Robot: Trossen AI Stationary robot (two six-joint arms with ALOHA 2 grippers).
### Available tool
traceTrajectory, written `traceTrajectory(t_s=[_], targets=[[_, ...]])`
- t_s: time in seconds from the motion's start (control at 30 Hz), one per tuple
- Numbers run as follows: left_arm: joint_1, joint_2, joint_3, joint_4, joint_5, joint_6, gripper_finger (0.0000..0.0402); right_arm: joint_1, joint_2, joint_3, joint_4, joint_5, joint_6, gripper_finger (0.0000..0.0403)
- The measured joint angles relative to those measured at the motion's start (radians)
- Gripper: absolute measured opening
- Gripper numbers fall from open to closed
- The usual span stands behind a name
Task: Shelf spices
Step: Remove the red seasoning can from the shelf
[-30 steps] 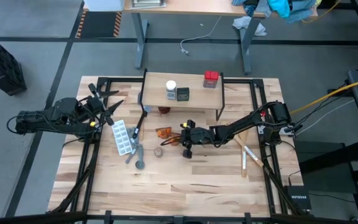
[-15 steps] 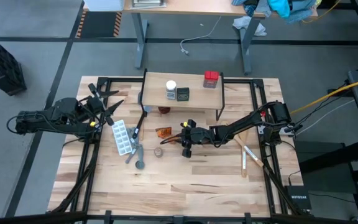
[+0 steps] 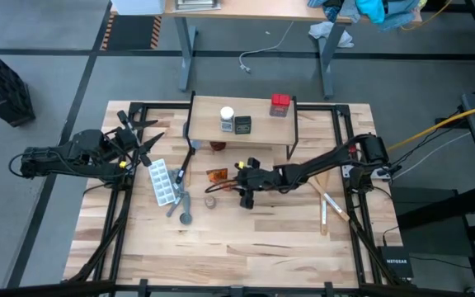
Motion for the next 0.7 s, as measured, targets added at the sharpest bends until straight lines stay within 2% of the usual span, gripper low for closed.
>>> traceTrajectory(t_s=[0.17,0.43,0.7], targets=[[0.0,0.0,0.0,0.0,0.0,0.0,0.0191,0.0,-0.026,0.165,-0.405,0.0,0.002,0.0195],[0.0,0.0,0.0,0.0,0.0,0.0,0.0191,0.0,-0.028,0.419,-0.865,0.008,-0.027,0.0195],[0.0,0.0,0.0,-0.001,0.0,-0.001,0.0191,0.0,-0.03,0.554,-1.332,0.229,0.011,0.0195]])
